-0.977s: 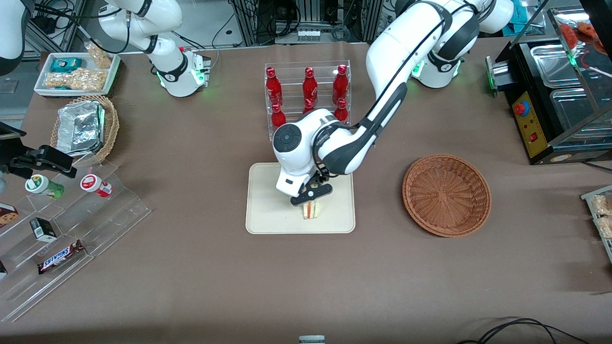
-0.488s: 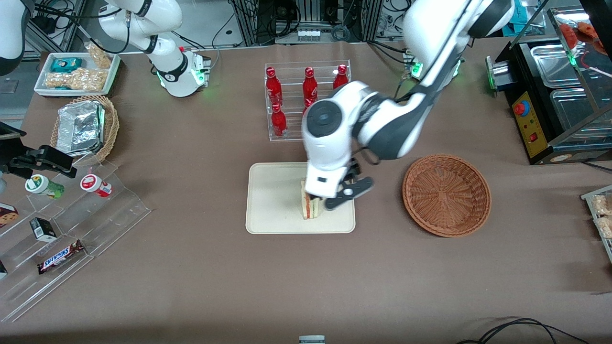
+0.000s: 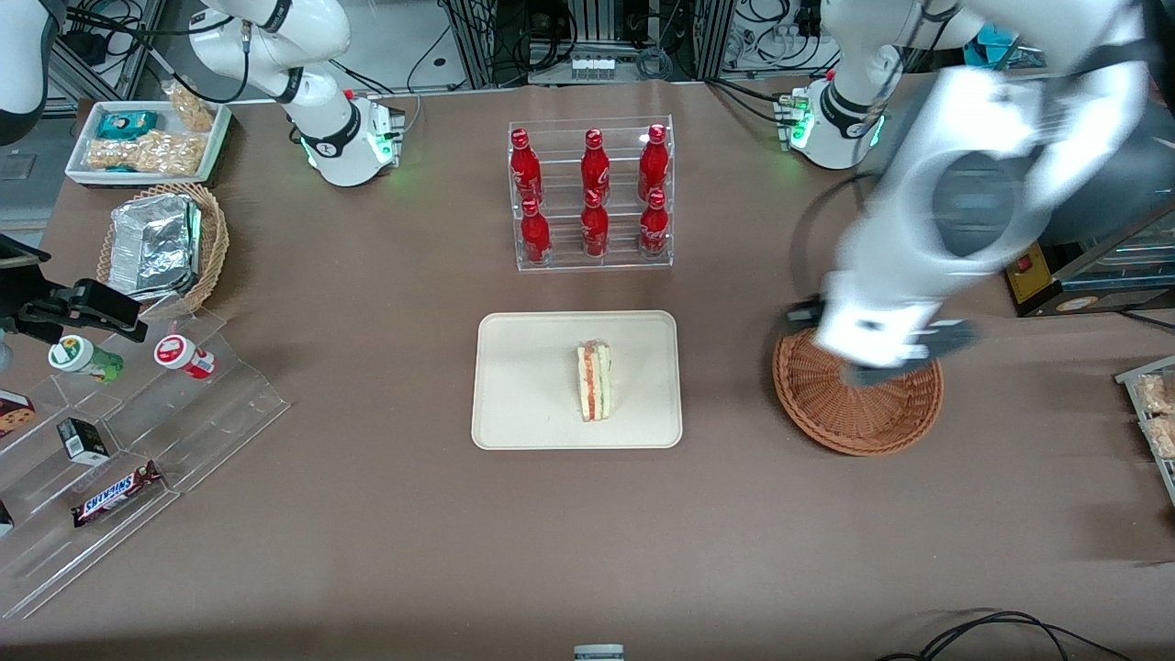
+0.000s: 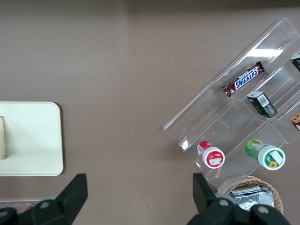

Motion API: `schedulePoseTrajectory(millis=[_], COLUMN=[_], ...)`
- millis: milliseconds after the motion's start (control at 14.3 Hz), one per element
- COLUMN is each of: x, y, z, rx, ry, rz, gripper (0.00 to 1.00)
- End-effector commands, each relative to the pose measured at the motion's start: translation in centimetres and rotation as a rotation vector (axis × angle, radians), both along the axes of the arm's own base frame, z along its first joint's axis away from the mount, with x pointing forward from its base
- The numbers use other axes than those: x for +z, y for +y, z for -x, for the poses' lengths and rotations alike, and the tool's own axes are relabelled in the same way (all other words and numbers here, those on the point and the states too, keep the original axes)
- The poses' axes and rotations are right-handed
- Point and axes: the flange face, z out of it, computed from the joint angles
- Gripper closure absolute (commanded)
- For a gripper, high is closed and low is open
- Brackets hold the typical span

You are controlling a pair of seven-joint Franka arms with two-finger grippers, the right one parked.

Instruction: Place sandwich from basket to tray

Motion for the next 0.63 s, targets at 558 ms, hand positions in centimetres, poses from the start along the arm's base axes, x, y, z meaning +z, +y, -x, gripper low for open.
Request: schedulePoseTrajectory(millis=[558], x=[4.3], y=[17.7], z=[1.5], rx=[-0.045], ry=[0.004], rz=[0.097], gripper=[0.0])
